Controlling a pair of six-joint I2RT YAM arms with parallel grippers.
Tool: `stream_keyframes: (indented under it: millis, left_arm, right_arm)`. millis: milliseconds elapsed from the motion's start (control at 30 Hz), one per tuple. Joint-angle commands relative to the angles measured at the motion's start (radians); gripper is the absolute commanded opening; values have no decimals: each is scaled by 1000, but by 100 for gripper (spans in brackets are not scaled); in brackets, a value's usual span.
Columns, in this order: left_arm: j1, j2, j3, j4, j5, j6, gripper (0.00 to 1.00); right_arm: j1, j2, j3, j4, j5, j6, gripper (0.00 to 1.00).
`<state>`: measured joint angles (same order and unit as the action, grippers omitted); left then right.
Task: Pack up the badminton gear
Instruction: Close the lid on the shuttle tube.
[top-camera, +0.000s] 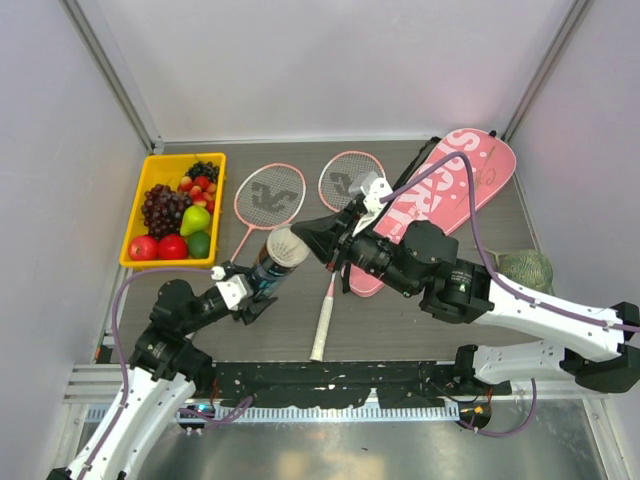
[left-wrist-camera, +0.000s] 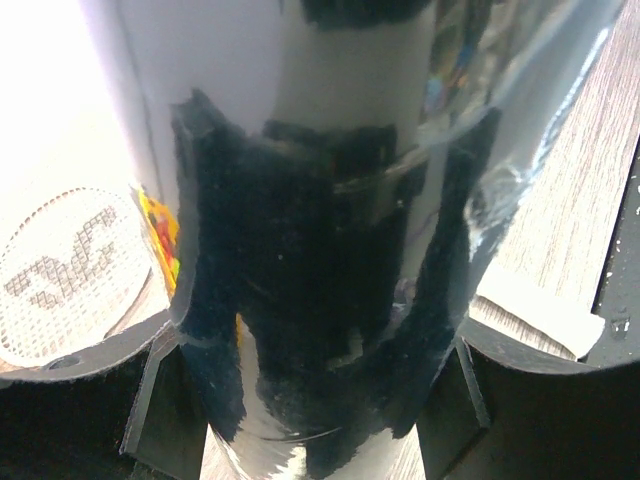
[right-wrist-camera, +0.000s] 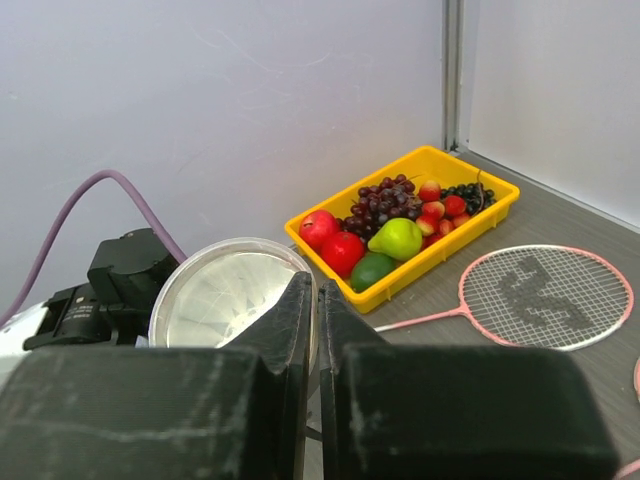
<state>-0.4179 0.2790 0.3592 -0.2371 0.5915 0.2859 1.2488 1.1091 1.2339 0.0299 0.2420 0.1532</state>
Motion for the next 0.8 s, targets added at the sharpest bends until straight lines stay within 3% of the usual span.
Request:
stream_keyframes:
  millis: [0, 333, 467, 767]
  left_arm:
    - [-5, -4, 73, 107, 36, -22, 0]
    - [-4, -4, 66, 156, 39, -62, 0]
    - [-5, -1, 61, 170, 48, -60, 0]
    - [-5, -38, 38, 193, 37, 10, 0]
  right_arm:
    - [32, 29, 2, -18, 54, -55, 5]
    - [86, 74, 10, -21, 120, -110, 6]
    - [107, 75, -8, -76, 177, -145, 5]
    - [146, 116, -5, -229, 138, -181, 6]
